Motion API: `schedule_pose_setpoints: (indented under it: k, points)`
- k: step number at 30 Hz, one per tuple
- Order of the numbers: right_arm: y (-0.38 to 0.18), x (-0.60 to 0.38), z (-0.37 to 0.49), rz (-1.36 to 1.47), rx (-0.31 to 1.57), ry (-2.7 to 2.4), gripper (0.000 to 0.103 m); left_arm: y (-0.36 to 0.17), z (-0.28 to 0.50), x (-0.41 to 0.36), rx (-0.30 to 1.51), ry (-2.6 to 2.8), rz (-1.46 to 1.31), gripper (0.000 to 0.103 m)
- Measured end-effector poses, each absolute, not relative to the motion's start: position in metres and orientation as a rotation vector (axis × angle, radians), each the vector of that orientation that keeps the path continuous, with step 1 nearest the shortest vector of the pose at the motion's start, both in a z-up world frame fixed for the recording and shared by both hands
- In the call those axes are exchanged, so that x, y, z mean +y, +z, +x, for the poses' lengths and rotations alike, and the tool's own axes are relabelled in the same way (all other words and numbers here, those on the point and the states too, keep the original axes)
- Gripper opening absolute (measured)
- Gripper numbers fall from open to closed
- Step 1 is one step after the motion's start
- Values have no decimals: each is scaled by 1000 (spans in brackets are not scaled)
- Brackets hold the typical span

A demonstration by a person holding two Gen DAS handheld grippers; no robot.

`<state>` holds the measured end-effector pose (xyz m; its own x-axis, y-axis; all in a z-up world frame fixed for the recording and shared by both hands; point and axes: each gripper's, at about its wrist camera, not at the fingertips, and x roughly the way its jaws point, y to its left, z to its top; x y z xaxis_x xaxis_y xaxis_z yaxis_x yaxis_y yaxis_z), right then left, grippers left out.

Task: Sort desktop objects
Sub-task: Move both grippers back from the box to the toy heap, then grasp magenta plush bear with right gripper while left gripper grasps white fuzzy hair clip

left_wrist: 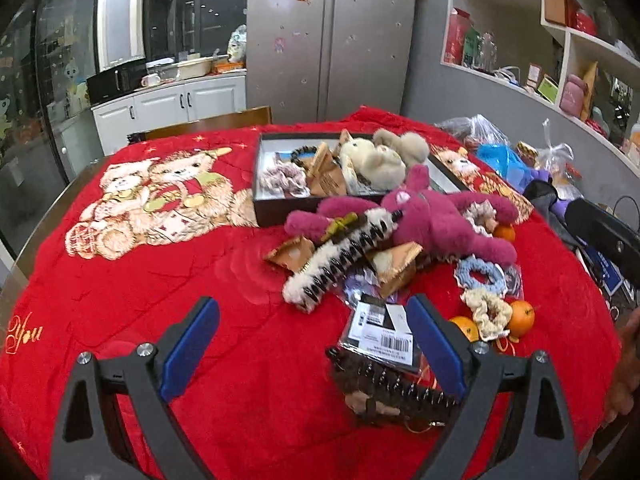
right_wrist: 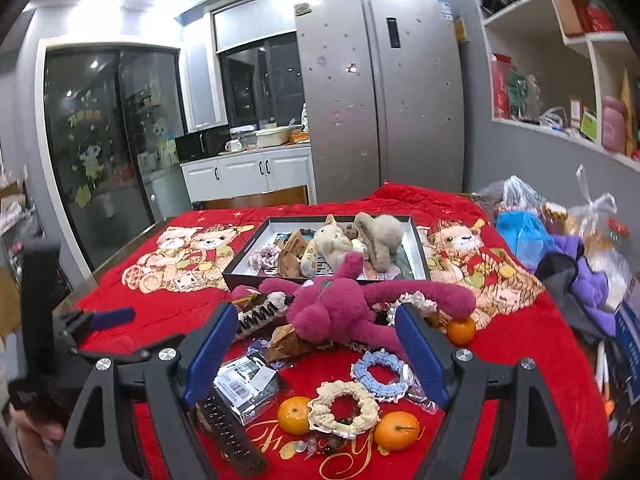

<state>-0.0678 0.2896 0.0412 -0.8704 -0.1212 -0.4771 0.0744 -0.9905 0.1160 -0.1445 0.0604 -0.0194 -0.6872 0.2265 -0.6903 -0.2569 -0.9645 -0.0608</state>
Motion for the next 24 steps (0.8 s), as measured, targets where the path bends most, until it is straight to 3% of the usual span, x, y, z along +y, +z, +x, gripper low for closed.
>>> schedule_pose_setpoints:
  k: [16, 24]
  points:
    - [14, 295, -97, 898, -137, -2893, 83, -47, -192, 64, 86, 2625, -1161, 96]
    - [5, 292, -133, 988, -113, -2825, 83, -53, -225, 85, 189, 2571, -1188, 96]
